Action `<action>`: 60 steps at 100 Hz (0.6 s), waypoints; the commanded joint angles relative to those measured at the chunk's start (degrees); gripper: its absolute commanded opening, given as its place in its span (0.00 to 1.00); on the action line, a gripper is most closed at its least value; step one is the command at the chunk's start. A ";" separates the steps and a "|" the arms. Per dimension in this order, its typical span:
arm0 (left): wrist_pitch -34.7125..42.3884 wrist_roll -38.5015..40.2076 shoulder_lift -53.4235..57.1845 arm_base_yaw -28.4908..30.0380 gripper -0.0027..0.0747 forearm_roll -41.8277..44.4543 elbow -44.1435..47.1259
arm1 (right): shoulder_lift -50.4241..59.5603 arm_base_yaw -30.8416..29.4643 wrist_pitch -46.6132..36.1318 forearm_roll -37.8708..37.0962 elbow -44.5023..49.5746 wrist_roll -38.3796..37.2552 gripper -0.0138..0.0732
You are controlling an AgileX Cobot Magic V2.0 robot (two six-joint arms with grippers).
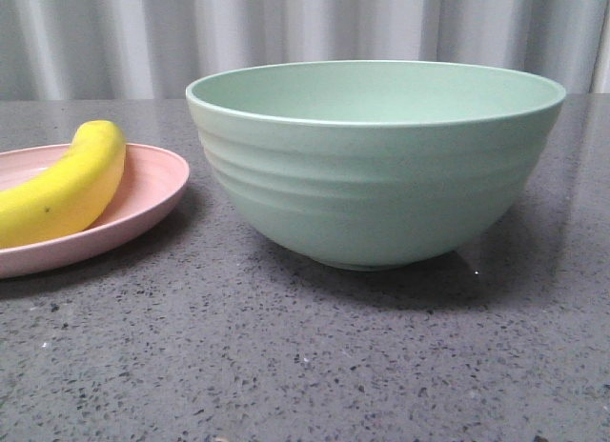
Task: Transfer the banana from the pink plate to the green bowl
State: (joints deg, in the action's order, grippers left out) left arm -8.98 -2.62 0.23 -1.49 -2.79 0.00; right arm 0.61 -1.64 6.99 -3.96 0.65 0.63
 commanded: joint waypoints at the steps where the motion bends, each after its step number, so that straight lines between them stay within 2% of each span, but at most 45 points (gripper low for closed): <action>1: 5.39 0.53 1.60 -0.16 0.01 -0.53 0.58 | 1.35 -0.34 -4.92 -0.69 1.06 0.39 0.08; 17: 5.69 0.53 1.60 -0.16 0.01 -0.53 0.58 | 1.35 -0.34 -4.92 -0.58 1.06 0.39 0.08; 35: 11.14 0.53 1.60 -0.16 0.01 -0.53 0.58 | 1.35 -0.34 -5.29 0.41 1.06 0.39 0.08; 60: 11.29 0.53 1.60 -0.16 0.01 -0.66 0.05 | 1.24 -0.34 -4.59 3.28 0.08 0.39 0.08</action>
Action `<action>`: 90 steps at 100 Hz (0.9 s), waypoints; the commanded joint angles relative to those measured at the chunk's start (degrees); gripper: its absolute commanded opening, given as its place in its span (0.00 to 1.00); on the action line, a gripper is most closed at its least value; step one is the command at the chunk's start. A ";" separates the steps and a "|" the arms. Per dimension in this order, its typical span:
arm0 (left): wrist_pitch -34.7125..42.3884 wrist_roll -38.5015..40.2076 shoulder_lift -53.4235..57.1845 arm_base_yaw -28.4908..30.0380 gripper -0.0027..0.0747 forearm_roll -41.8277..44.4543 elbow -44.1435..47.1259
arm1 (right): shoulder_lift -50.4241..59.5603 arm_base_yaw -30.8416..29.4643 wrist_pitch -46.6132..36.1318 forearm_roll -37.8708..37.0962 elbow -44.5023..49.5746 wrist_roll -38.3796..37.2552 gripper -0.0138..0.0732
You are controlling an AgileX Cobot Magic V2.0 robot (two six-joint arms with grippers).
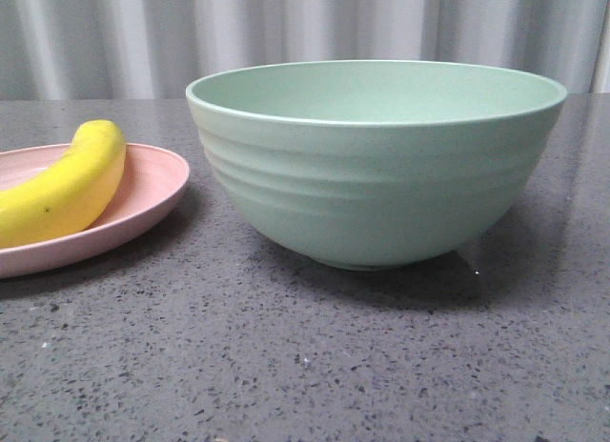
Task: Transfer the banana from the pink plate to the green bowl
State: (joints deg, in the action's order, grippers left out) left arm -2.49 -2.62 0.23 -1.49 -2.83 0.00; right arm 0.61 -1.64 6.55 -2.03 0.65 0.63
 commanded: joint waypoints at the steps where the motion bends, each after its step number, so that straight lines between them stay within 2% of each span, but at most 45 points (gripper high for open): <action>1: 4.79 0.53 1.60 -0.16 0.01 -0.62 -0.07 | 1.24 -0.34 -4.15 1.35 0.08 0.39 0.08; 21: 4.30 0.53 0.40 -0.16 0.01 -3.85 -3.31 | -1.33 0.09 1.48 1.58 -4.89 0.39 0.08; 44: 0.13 0.53 -7.54 -0.16 0.01 -3.85 -11.95 | -13.11 0.22 9.14 1.58 -15.54 0.39 0.09; 62: 0.60 0.53 -14.42 -0.16 0.01 -3.85 -15.93 | -22.84 0.22 10.83 3.85 -22.70 0.39 0.09; 77: 2.49 0.53 -19.19 -0.16 0.01 -3.85 -16.53 | -27.79 0.22 9.05 5.89 -24.89 0.39 0.09; 84: 4.43 0.53 -20.54 -0.16 0.07 -3.85 -16.53 | -29.53 0.22 9.99 5.89 -24.89 0.39 0.09; 90: 6.53 0.53 -21.29 -0.16 0.21 -3.85 -16.53 | -30.59 0.22 10.06 5.89 -24.89 0.39 0.09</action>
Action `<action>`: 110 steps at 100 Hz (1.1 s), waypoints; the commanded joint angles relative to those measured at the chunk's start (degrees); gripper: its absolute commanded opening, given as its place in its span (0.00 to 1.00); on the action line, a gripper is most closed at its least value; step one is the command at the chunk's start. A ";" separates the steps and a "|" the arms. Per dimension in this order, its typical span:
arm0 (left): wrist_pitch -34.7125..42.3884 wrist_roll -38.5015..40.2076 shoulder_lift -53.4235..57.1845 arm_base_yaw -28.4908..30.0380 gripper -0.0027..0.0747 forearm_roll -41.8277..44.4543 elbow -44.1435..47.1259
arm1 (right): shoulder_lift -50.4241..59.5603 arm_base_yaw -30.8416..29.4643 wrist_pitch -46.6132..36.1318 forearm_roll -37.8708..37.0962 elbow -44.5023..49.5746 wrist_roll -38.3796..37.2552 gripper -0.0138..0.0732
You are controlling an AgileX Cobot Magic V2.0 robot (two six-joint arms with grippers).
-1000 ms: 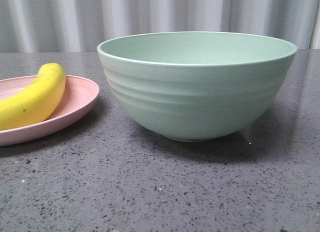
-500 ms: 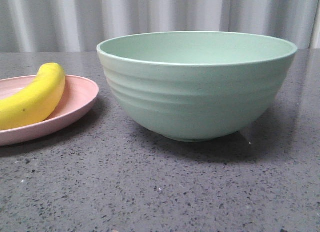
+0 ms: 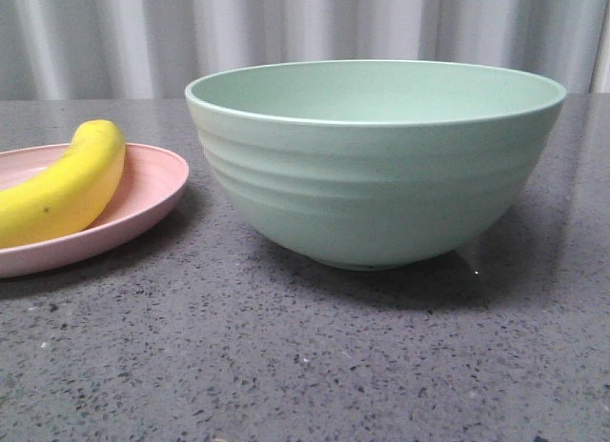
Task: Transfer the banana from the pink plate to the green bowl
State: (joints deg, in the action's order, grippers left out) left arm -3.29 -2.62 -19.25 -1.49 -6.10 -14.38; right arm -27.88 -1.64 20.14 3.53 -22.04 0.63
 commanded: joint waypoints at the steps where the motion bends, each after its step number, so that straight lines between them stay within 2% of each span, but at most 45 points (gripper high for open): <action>1: 7.49 0.53 -1.96 -0.16 0.23 -0.58 -2.15 | -2.10 0.22 -3.53 0.45 -2.19 0.39 0.09; 9: 10.01 0.53 -2.62 -0.16 0.45 -0.58 -2.15 | -2.66 0.22 -3.79 1.51 -2.19 0.39 0.09; 17: 12.87 0.53 -3.51 -0.16 0.58 -2.20 -2.25 | -2.66 0.22 -4.40 2.71 -2.19 0.39 0.09; 29: 11.82 0.53 -4.76 -0.16 0.58 -2.63 -3.74 | -2.66 0.22 -4.78 2.80 -2.19 0.39 0.09; 59: -8.10 0.42 -15.30 -0.28 0.58 -2.63 -15.14 | -2.66 0.22 -4.78 2.80 -2.19 0.39 0.09; 68: -12.63 -2.62 -18.32 -1.79 0.58 -2.77 -18.19 | -2.66 0.22 -4.78 2.80 -2.19 0.39 0.09; 110: -14.16 -4.37 -31.00 -21.26 0.58 -5.42 -20.75 | -2.66 0.22 -4.78 2.80 -2.19 0.39 0.09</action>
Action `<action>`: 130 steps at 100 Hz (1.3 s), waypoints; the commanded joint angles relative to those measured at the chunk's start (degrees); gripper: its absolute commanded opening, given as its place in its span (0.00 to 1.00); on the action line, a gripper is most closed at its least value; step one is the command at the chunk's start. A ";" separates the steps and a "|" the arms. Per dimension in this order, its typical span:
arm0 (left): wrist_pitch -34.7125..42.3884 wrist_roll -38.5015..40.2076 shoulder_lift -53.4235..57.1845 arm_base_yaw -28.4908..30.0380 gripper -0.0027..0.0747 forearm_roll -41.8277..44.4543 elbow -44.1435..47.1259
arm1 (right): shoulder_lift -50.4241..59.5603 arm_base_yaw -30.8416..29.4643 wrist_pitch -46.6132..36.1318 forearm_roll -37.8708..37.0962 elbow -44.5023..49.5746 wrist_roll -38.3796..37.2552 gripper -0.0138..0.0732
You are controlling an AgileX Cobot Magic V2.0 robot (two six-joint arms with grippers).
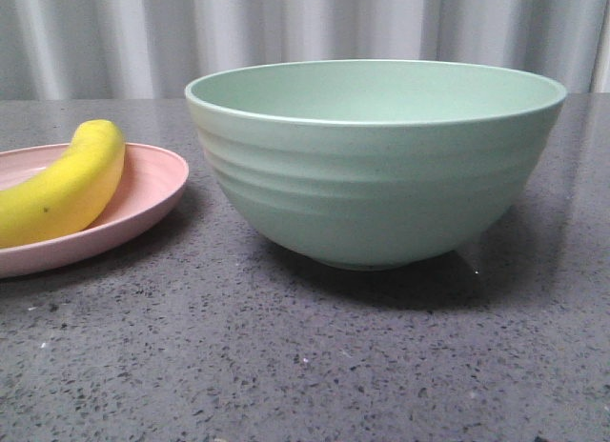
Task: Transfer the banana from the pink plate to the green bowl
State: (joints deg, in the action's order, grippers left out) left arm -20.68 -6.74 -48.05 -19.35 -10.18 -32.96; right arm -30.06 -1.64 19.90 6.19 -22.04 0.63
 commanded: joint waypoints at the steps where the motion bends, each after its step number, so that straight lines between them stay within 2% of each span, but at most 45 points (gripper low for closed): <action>1: 3.23 -0.14 -2.68 -3.96 0.58 -1.51 -2.17 | -0.48 0.22 -4.55 0.14 -2.19 0.39 0.09; 26: 3.01 -0.14 -10.40 -9.55 0.58 -4.03 -2.34 | -0.48 0.22 -4.55 0.14 -2.19 0.39 0.09; 69: 6.79 -0.14 -17.18 -9.65 0.57 -4.03 -2.86 | -0.48 0.22 -4.55 0.62 -2.19 0.39 0.09; 76: 6.98 -0.14 -17.29 -9.65 0.52 -4.03 -3.00 | -0.48 0.22 -4.55 0.81 -2.19 0.39 0.09; 95: 7.40 -0.14 -17.29 -9.65 0.25 -4.03 -3.00 | -0.48 0.22 -4.33 0.81 -2.19 0.39 0.09; 102: 7.40 -0.14 -17.29 -9.65 0.18 -4.03 -3.00 | -0.48 0.22 -4.33 0.81 -2.19 0.39 0.09; 118: 7.53 -0.14 -17.29 -9.65 0.14 -4.03 -3.61 | -0.48 0.22 -3.90 0.81 -2.44 0.53 0.09; 130: 5.57 -1.62 -16.96 -9.77 0.14 -4.03 -6.51 | -0.48 0.35 2.28 0.81 -5.55 3.37 0.09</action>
State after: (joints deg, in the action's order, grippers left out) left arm -17.78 -7.13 -66.10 -28.54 -13.40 -35.44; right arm -30.06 -1.64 22.25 6.70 -23.42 1.78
